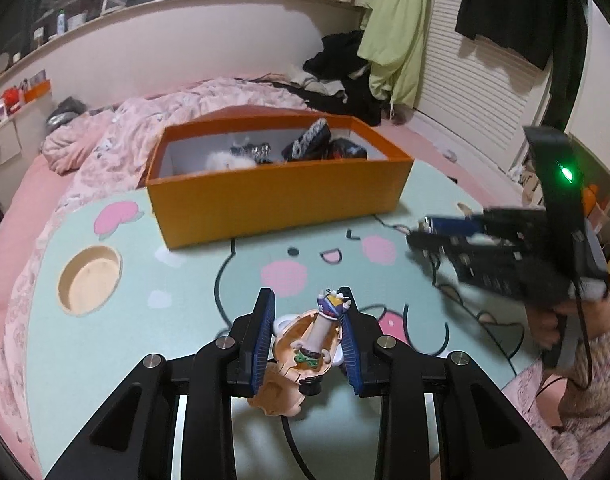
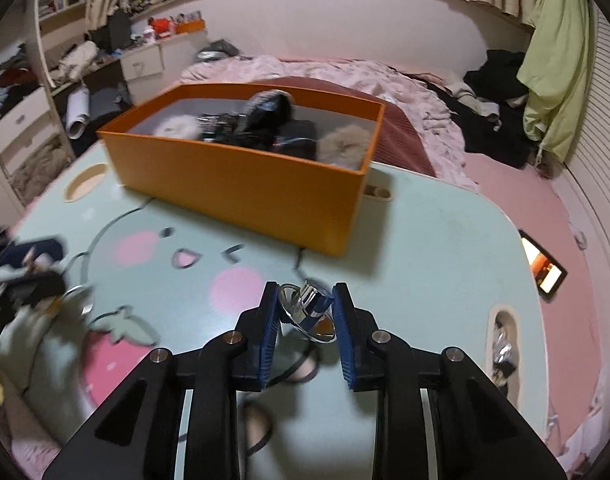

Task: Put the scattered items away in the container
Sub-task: 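Grasp the silver metal piece with the right tool while the left tool holds the figurine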

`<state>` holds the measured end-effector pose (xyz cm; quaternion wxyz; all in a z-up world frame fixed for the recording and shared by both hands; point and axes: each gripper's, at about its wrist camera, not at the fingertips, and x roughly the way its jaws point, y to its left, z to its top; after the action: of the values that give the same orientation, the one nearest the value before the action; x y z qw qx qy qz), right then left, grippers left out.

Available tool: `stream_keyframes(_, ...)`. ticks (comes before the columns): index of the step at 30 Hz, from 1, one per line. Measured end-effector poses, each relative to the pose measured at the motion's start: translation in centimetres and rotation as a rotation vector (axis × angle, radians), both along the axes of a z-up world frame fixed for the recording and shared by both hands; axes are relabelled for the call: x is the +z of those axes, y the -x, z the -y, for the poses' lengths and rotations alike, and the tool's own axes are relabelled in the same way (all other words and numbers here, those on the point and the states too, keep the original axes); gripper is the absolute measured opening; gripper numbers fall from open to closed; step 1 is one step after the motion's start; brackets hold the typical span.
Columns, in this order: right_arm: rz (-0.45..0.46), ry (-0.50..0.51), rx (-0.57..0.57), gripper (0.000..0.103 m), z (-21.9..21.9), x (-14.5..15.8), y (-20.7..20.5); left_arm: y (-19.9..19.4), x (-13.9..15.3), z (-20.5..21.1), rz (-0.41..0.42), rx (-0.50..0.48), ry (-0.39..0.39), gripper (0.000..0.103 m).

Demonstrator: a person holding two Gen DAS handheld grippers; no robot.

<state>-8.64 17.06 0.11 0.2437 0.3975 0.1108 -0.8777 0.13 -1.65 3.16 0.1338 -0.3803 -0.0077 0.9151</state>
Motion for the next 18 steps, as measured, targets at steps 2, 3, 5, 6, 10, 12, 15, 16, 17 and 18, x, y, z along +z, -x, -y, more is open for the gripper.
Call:
stream_keyframes(2, 0.005, 0.028, 0.024, 0.027, 0.2, 0.5, -0.8, 0.5, 0.8, 0.1, -0.008, -0.01, -0.02, 0.03)
stream_keyframes(3, 0.011, 0.046, 0.036, 0.028, 0.3, 0.8, -1.1, 0.7, 1.4, 0.2, -0.018, -0.016, -0.034, 0.03)
stream_keyframes(5, 0.029, 0.087, 0.059, 0.028, 0.6, 1.5, -1.3, 1.5, 2.8, 0.4, -0.043, -0.024, -0.05, 0.03)
stream_keyframes(6, 0.033, 0.106, 0.072, 0.028, 0.8, 2.0, -1.4, 1.9, 3.4, 0.5, -0.053, -0.026, -0.054, 0.03)
stream_keyframes(10, 0.022, 0.144, 0.103, 0.028, 2.5, 4.2, -1.4, 4.6, 5.9, 0.9, -0.088, -0.036, -0.058, 0.03)
stream_keyframes(12, 0.01, 0.158, 0.107, 0.028, 3.2, 5.6, -0.8, 6.0, 7.1, 1.1, -0.103, -0.04, -0.056, 0.03)
stream_keyframes(15, -0.034, 0.154, 0.09, 0.028, 4.4, 7.9, 0.8, 8.4, 8.5, 1.7, -0.118, -0.039, -0.06, 0.03)
stream_keyframes(16, -0.051, 0.146, 0.081, 0.028, 4.8, 8.5, 1.3, 9.1, 8.9, 1.9, -0.123, -0.035, -0.062, 0.03)
stream_keyframes(17, -0.065, 0.137, 0.072, 0.028, 5.2, 8.9, 1.8, 9.9, 9.2, 2.1, -0.125, -0.031, -0.064, 0.03)
stream_keyframes(18, -0.077, 0.127, 0.062, 0.028, 5.6, 9.4, 2.6, 10.8, 9.4, 2.3, -0.125, -0.025, -0.066, 0.03)
